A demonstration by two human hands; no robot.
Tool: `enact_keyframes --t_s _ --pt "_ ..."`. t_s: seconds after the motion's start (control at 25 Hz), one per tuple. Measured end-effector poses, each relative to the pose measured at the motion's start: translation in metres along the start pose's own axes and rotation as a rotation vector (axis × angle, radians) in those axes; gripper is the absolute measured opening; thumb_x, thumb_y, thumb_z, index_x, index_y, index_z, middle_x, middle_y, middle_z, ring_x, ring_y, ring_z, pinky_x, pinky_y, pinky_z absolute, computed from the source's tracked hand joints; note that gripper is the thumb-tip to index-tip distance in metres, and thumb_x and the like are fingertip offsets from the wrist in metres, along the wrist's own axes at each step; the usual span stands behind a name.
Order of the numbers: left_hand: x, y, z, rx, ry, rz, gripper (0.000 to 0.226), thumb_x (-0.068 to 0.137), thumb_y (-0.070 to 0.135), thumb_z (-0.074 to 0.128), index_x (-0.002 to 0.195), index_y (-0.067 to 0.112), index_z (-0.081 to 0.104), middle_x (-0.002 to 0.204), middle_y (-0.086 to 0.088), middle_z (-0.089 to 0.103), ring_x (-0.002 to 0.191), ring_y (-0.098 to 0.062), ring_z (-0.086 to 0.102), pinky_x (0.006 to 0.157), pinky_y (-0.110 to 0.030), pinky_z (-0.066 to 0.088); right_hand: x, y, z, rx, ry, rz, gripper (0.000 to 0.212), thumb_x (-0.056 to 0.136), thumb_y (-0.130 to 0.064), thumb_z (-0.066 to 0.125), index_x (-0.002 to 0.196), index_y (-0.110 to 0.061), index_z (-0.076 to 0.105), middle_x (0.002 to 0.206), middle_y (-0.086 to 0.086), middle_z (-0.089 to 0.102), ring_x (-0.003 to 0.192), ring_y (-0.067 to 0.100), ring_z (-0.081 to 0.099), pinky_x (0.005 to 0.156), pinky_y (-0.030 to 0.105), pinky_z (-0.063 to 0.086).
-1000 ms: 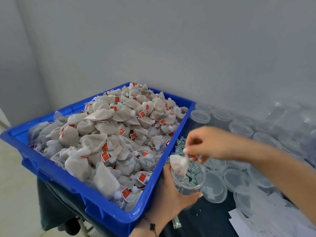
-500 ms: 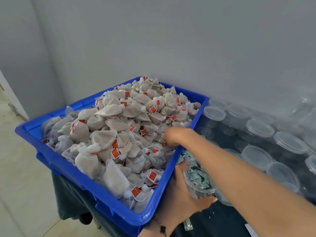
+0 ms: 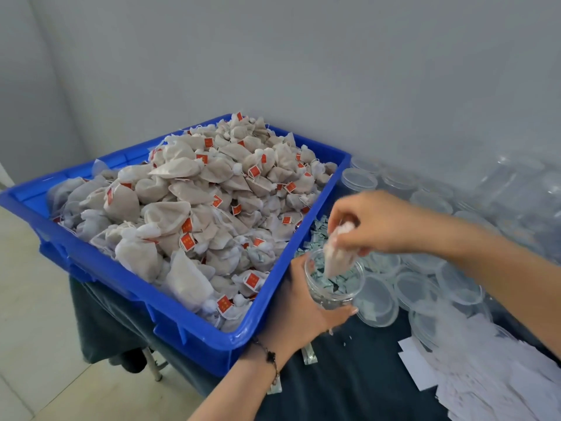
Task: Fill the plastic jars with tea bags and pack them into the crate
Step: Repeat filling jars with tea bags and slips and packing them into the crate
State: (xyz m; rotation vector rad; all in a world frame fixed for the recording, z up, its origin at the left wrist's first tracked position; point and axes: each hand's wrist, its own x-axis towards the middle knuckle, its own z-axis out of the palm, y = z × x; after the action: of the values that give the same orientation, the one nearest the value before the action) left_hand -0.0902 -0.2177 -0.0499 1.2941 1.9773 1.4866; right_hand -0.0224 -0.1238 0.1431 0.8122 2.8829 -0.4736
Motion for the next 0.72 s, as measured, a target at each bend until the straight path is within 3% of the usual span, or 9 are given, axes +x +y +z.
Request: enact_keyframes --t_s 0.08,0.2,0.32,0.4,0.48,0.56,0.6,0.72 --pt "0.000 -0.001 0.000 0.022 0.023 0.023 0.088 0.046 0.071 0.071 0.114 0.059 0.016 0.116 0.038 0.034 0.110 0.022 0.036 0.082 0.000 0.033 0.005 -0.008 0.014 -0.089 -0.054 -0.019 0.012 0.084 -0.036 0.064 0.090 -0.026 0.067 0.087 -0.014 0.064 0.072 -0.002 0.061 0.068 0.024 0.054" --pt "0.000 0.001 -0.001 -0.041 -0.029 -0.022 0.086 0.045 0.068 0.074 0.104 0.074 0.012 0.116 0.046 0.034 0.111 0.026 0.033 0.084 0.002 0.033 0.044 -0.028 0.032 -0.118 0.085 -0.097 0.016 0.092 -0.022 0.055 0.102 -0.018 0.067 0.100 -0.003 0.068 0.088 0.011 0.062 0.079 0.030 0.053" --pt "0.000 0.006 -0.004 0.002 -0.029 -0.036 0.088 0.045 0.069 0.074 0.110 0.070 0.014 0.116 0.043 0.037 0.112 0.012 0.044 0.089 -0.011 0.045 0.096 -0.044 0.060 -0.271 -0.046 -0.120 0.028 0.090 -0.004 0.050 0.113 -0.010 0.066 0.111 0.008 0.066 0.095 0.024 0.064 0.081 0.038 0.054" --pt "0.001 0.005 -0.003 0.069 0.023 0.013 0.091 0.050 0.069 0.071 0.123 0.053 0.018 0.116 0.035 0.037 0.115 0.012 0.042 0.095 -0.016 0.044 0.121 -0.050 0.077 -0.400 -0.200 -0.050 0.025 0.090 -0.001 0.051 0.111 -0.005 0.064 0.109 0.010 0.064 0.085 0.024 0.063 0.065 0.033 0.052" --pt "0.002 0.000 0.000 0.151 0.045 0.042 0.087 0.061 0.064 0.066 0.133 0.040 0.023 0.121 0.027 0.036 0.116 0.016 0.034 0.098 -0.015 0.037 0.136 -0.052 0.087 -0.496 -0.330 0.023 0.003 0.090 -0.004 0.055 0.091 -0.004 0.058 0.090 0.007 0.058 0.066 0.017 0.052 0.052 0.026 0.040" --pt "0.003 -0.004 0.002 0.190 0.026 -0.056 0.086 0.069 0.046 0.072 0.141 0.027 0.030 0.135 0.009 0.045 0.121 -0.003 0.044 0.098 -0.020 0.040 0.144 -0.054 0.089 -0.520 -0.338 0.052 0.016 0.088 -0.002 0.058 0.075 -0.006 0.049 0.074 0.005 0.049 0.058 0.015 0.045 0.057 0.027 0.040" --pt "0.003 -0.004 0.002 0.169 0.018 -0.080 0.087 0.067 0.043 0.074 0.142 0.026 0.031 0.135 0.007 0.048 0.119 -0.008 0.049 0.095 -0.020 0.043 0.147 -0.052 0.091 -0.522 -0.324 0.051 0.014 0.087 -0.001 0.058 0.077 -0.005 0.050 0.073 0.005 0.048 0.058 0.015 0.045 0.062 0.029 0.041" --pt "0.001 0.002 -0.002 0.094 0.047 -0.004 0.091 0.052 0.068 0.068 0.128 0.049 0.022 0.115 0.029 0.045 0.105 0.010 0.049 0.081 -0.007 0.044 0.143 -0.049 0.086 -0.523 -0.264 0.014 0.009 0.088 -0.001 0.056 0.094 -0.008 0.055 0.084 0.006 0.052 0.065 0.018 0.048 0.065 0.030 0.042"
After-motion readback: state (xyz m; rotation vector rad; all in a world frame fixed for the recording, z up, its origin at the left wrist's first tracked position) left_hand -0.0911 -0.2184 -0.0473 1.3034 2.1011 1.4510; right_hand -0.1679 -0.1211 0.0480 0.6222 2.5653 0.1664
